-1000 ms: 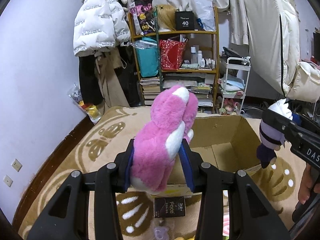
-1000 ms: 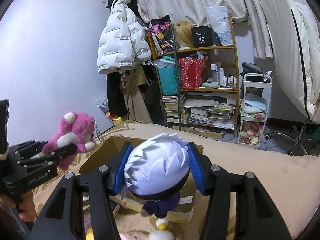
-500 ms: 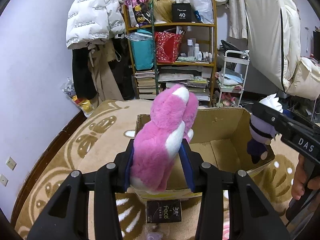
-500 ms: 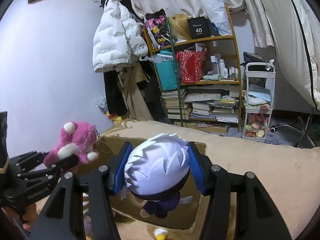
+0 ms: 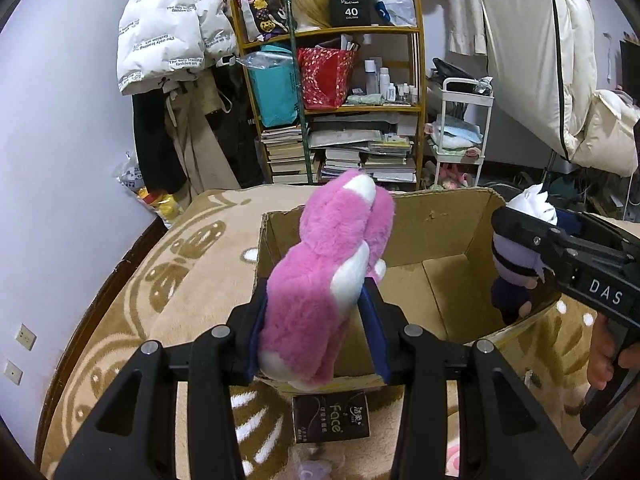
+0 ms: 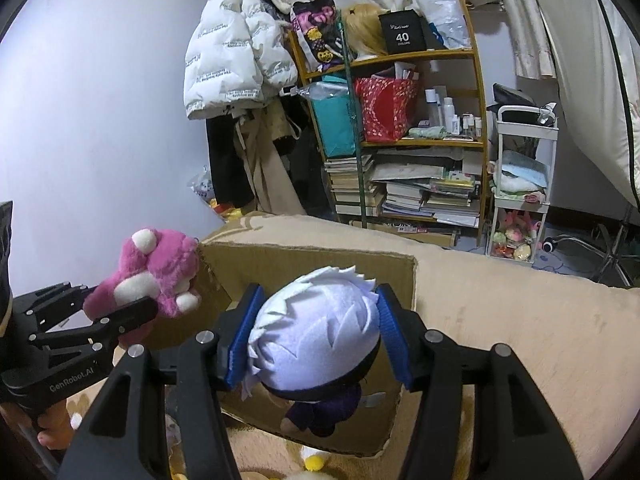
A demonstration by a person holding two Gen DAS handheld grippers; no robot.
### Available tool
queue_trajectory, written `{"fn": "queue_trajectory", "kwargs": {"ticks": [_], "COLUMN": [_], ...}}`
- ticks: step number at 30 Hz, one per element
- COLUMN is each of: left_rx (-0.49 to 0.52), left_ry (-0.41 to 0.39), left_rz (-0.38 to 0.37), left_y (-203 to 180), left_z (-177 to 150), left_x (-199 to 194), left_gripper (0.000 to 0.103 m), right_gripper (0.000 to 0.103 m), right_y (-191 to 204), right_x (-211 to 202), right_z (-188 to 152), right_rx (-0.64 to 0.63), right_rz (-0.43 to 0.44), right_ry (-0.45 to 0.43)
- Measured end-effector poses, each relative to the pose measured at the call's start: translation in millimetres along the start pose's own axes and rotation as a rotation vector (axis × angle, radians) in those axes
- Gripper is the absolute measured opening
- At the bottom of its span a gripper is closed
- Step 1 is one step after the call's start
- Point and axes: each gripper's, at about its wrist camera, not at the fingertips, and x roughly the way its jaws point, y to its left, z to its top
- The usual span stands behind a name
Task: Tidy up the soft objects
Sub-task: 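Release the pink bear into the box while the right tool drops the doll in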
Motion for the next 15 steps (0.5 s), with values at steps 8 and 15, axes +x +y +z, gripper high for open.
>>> {"fn": "queue_trajectory", "kwargs": {"ticks": [8,15], "left_rx": [-0.007,-0.008], "left_ry": [0.017,0.001], "left_rz": [-0.006,0.021], "left_y": [1.5,1.7], "left_z": [-2.8,-4.1], "left_x": [2.9,-1.6], "left_gripper": [0.044,0.063], "right_gripper": [0.062,0.065], "right_y": [0.9,1.8], "right_x": [4.2,3.7], "right_z": [-4.8,-4.5], "right_rx": [-0.015,-0.015], "right_rz": [-0.003,-0.006], "right_ry": [0.028,0.028]}}
